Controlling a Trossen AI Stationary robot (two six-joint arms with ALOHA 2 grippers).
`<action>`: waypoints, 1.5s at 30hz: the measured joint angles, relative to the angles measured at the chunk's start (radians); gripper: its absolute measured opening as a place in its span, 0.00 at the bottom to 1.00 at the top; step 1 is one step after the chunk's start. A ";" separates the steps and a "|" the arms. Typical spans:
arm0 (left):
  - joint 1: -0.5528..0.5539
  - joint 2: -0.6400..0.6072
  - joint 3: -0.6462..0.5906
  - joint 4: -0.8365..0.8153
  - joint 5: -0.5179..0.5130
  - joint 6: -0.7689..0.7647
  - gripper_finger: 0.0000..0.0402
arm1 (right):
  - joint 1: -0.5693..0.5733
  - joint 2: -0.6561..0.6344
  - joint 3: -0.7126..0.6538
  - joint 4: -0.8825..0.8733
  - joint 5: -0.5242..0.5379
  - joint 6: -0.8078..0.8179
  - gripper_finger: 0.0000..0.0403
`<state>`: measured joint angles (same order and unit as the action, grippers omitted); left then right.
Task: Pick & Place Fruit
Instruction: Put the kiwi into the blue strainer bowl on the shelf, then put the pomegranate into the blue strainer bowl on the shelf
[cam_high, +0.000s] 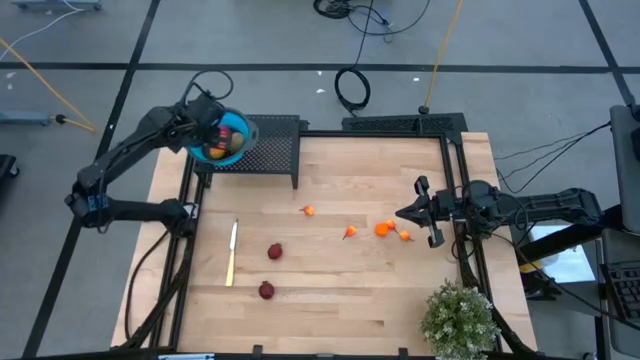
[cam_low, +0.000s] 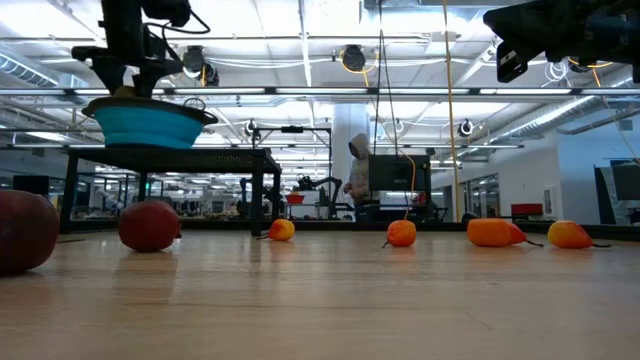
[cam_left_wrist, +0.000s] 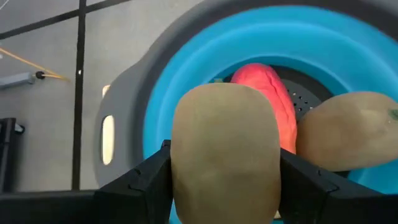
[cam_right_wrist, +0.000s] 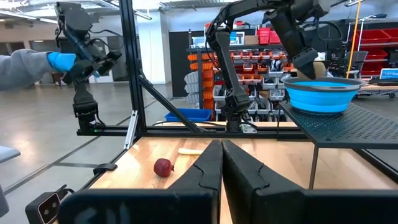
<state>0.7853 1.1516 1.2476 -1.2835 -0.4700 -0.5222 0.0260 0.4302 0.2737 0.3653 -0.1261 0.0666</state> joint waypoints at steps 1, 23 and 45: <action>0.000 0.011 0.000 0.000 0.000 0.004 0.56 | 0.000 0.000 0.000 0.000 0.000 0.000 0.01; 0.047 0.080 0.000 -0.009 -0.027 0.038 0.62 | 0.000 0.000 0.000 0.000 0.000 0.000 0.01; -0.009 0.007 0.087 -0.022 0.079 -0.026 0.65 | 0.000 0.000 0.000 0.000 0.000 0.000 0.01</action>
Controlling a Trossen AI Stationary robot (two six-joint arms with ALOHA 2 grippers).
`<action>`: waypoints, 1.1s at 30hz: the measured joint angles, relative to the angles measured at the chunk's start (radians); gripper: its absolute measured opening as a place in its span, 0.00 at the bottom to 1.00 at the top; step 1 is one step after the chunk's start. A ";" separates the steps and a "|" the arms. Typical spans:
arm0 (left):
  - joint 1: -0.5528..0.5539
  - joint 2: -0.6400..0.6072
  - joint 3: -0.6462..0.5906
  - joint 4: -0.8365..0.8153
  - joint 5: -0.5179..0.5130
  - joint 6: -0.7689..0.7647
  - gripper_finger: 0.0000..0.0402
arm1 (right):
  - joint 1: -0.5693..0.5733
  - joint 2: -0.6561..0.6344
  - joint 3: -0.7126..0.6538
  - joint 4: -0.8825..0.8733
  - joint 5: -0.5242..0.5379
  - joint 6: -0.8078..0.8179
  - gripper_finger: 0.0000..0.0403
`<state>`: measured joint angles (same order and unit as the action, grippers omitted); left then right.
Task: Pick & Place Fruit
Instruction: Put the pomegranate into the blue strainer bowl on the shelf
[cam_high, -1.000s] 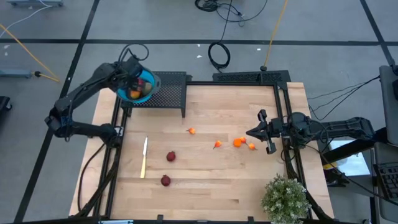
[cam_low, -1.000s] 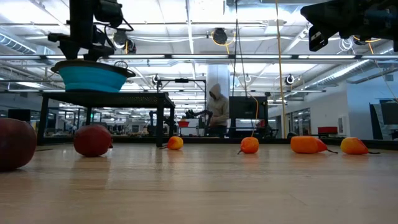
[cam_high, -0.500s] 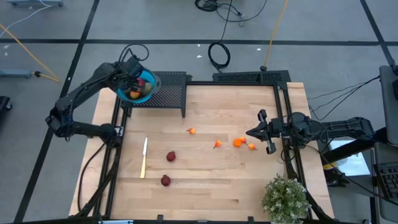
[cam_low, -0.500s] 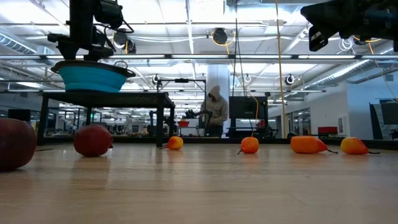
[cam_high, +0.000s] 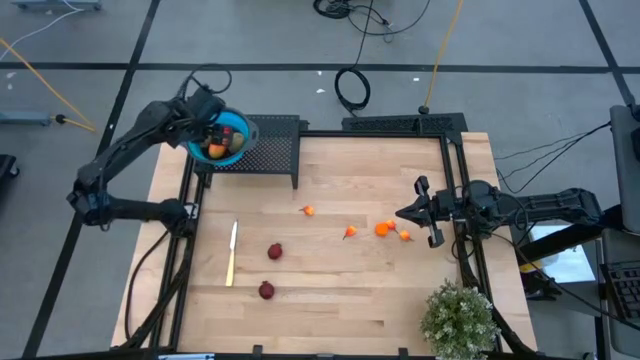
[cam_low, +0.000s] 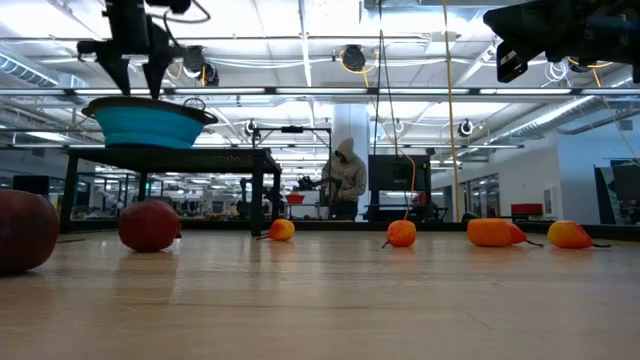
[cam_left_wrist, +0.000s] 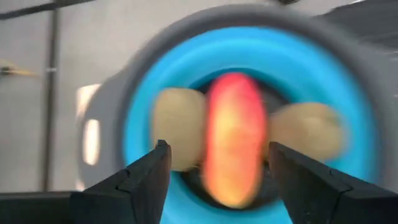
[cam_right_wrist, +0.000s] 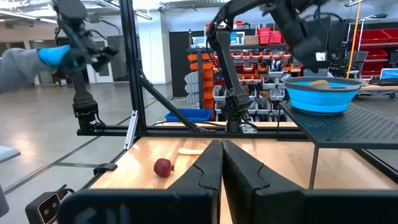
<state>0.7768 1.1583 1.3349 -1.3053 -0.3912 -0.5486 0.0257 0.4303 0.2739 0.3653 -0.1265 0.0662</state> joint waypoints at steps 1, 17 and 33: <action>-0.016 -0.010 0.012 -0.001 0.018 -0.016 0.63 | 0.000 0.000 0.000 0.000 0.000 0.000 0.01; -0.466 -0.064 0.050 0.004 0.203 -0.377 0.34 | 0.000 0.000 0.000 0.000 0.000 0.000 0.01; -0.797 0.060 0.050 0.144 0.165 -0.556 0.19 | 0.000 0.000 0.000 -0.001 -0.001 0.000 0.01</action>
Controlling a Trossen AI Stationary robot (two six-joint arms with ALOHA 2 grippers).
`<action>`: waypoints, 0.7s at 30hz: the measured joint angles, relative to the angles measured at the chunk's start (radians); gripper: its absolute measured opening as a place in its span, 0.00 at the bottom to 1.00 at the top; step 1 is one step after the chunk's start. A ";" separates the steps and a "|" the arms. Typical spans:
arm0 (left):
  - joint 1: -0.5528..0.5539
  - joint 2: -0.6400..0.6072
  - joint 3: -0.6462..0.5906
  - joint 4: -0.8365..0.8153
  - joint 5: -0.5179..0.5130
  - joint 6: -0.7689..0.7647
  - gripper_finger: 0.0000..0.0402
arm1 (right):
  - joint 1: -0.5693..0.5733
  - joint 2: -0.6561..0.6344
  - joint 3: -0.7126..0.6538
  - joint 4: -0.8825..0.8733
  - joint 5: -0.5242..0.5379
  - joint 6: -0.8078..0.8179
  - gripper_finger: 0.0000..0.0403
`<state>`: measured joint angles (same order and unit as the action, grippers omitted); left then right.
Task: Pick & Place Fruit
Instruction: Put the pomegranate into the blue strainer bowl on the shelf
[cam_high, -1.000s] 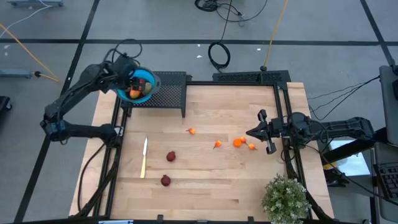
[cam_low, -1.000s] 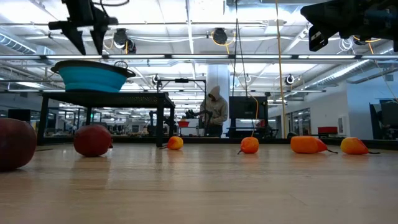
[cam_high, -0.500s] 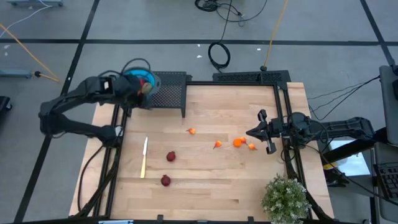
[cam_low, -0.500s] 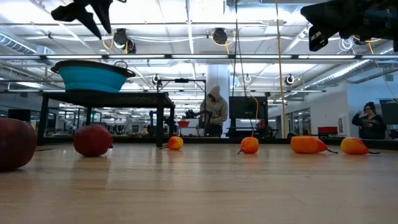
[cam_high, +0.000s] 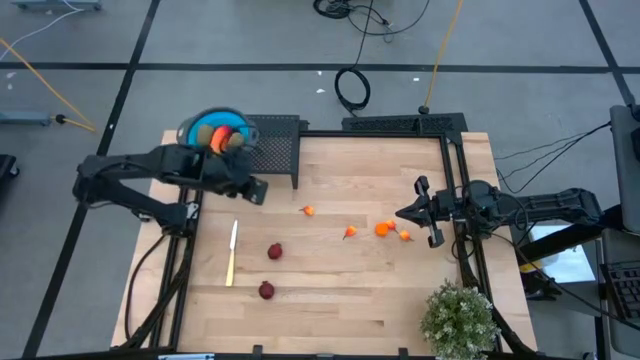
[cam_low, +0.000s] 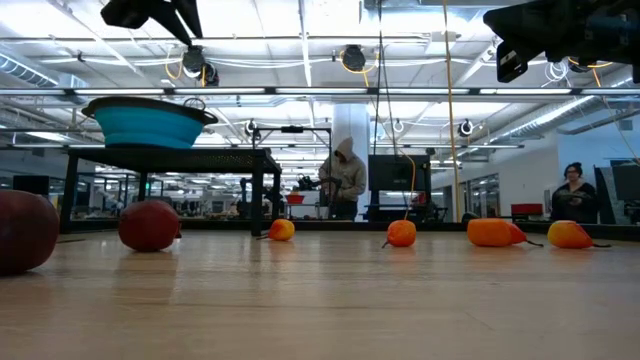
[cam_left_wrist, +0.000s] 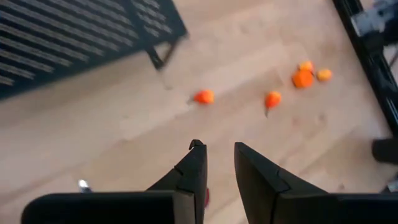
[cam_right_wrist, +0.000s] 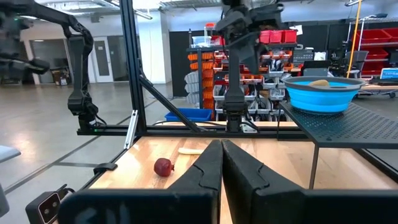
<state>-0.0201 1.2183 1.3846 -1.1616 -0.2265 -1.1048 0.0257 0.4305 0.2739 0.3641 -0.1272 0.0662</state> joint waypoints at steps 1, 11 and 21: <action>-0.019 0.011 0.000 0.007 0.006 -0.009 0.19 | 0.000 0.000 0.000 -0.001 0.000 0.000 0.01; -0.185 0.140 0.000 0.069 0.070 -0.123 0.19 | 0.000 0.000 0.000 -0.003 0.000 0.000 0.01; -0.293 0.248 0.000 0.071 0.099 -0.319 0.19 | 0.000 0.000 0.000 -0.004 -0.004 0.000 0.01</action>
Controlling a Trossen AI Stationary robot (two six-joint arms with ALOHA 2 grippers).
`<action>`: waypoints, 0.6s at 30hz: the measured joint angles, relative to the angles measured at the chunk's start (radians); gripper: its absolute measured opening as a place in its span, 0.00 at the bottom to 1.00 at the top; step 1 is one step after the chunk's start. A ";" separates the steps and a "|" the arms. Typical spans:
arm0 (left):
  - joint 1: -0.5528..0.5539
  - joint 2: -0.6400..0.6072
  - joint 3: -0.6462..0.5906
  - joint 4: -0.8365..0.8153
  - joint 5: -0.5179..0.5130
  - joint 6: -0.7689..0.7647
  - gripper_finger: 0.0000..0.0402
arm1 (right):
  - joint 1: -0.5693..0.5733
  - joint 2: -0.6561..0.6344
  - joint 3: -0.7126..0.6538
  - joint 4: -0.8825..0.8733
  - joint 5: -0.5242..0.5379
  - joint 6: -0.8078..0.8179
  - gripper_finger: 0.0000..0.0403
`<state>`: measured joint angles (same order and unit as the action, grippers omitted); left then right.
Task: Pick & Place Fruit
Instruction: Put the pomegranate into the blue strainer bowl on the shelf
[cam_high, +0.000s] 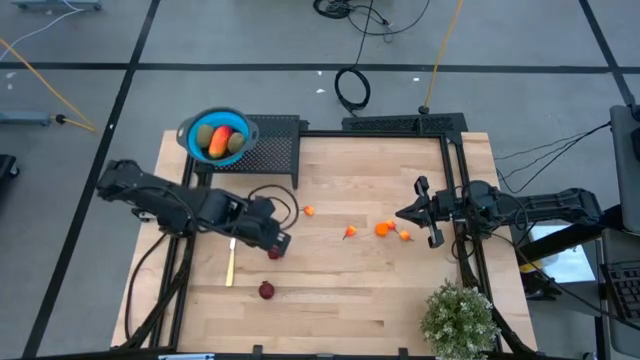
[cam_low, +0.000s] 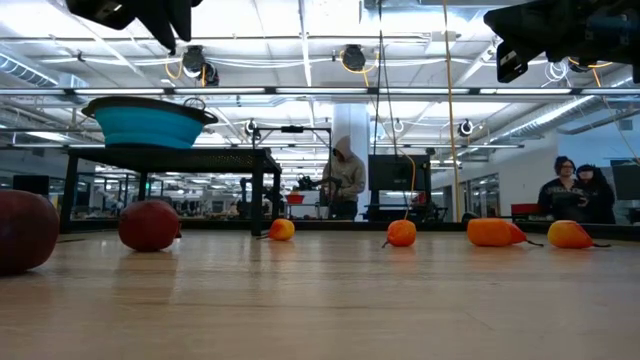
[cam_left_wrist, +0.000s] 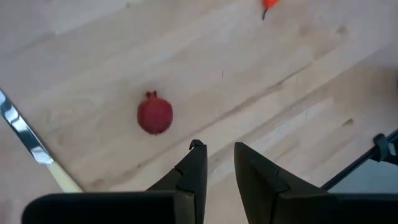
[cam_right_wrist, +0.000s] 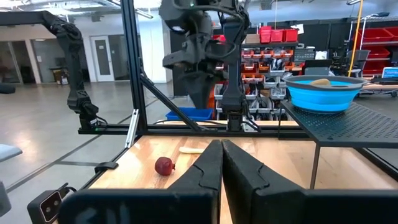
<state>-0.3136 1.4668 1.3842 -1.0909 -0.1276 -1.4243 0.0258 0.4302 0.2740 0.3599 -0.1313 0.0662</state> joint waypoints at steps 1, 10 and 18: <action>-0.007 0.006 0.000 0.000 0.000 -0.013 0.19 | 0.000 0.000 0.000 0.000 0.000 0.000 0.01; -0.042 0.070 0.000 0.078 0.000 -0.044 0.19 | 0.000 0.000 0.000 -0.017 0.000 0.000 0.01; -0.042 0.155 0.000 0.090 -0.003 -0.043 0.23 | 0.000 0.000 0.000 -0.057 0.000 0.000 0.01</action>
<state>-0.3557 1.6214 1.3842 -1.0006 -0.1310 -1.4677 0.0259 0.4305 0.2741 0.3030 -0.1316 0.0662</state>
